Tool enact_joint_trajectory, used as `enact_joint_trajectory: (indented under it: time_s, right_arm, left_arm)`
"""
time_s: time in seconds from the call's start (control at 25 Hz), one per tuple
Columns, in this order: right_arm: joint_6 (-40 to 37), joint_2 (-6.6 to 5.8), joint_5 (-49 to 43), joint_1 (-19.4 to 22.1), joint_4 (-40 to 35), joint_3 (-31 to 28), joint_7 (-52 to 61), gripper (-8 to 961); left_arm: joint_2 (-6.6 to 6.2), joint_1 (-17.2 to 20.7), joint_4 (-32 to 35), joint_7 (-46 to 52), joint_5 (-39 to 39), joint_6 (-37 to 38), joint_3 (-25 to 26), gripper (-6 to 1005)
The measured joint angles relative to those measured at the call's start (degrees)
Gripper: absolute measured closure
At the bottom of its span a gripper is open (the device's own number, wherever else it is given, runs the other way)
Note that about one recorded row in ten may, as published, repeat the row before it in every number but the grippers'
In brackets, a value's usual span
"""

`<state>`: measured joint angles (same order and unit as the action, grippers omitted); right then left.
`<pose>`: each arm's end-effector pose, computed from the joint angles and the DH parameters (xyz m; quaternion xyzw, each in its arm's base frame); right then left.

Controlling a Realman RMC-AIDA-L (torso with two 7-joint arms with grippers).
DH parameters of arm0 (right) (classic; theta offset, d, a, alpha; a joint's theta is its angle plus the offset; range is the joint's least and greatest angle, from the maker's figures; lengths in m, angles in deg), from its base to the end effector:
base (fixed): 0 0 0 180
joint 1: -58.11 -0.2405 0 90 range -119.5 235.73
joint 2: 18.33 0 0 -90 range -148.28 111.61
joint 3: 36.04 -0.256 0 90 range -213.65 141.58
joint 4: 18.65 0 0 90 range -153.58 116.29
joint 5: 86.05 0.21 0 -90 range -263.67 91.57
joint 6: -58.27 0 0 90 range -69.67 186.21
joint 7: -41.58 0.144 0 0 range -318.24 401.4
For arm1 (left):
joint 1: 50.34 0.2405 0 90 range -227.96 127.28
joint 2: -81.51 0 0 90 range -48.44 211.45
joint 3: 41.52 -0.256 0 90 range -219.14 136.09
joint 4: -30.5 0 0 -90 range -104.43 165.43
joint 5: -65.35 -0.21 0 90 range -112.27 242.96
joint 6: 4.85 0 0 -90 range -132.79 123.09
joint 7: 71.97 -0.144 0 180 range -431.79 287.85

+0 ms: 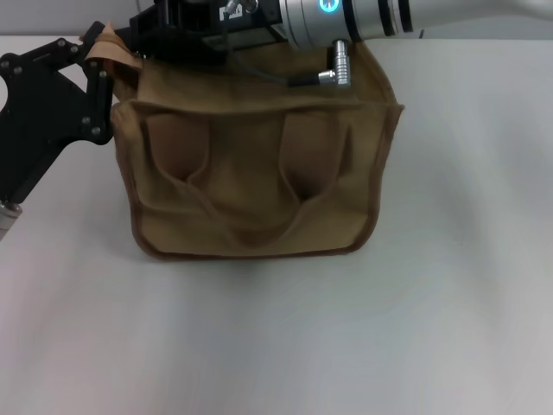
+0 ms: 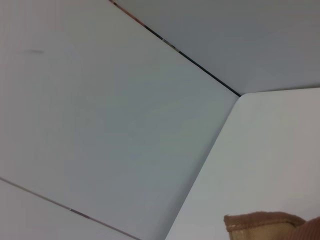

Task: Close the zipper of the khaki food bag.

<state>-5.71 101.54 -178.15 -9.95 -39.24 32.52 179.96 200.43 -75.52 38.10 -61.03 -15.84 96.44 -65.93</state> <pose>0.0272 0.4223 -0.0905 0.8379 -0.4959 -0.2228 0.0484 -0.2741 0.2900 0.0167 -0.7557 0.0593 -0.4192 0.4997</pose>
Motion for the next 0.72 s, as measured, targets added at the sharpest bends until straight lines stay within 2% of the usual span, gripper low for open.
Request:
enact_joint_trajectory:
  time_s: [0.32,0.72]
  right_arm:
    - [-0.7,0.0,3.8,1.5,-0.2,0.1,-5.7,845]
    - [-2.0,0.0,4.6,3.5,-2.1,0.1,-6.2,909]
  left_arm:
    - [0.0,0.1,0.0,-0.3,0.1,0.1,0.2,956]
    - [0.0,0.4,0.0,-0.3,0.1,-0.2,0.2,954]
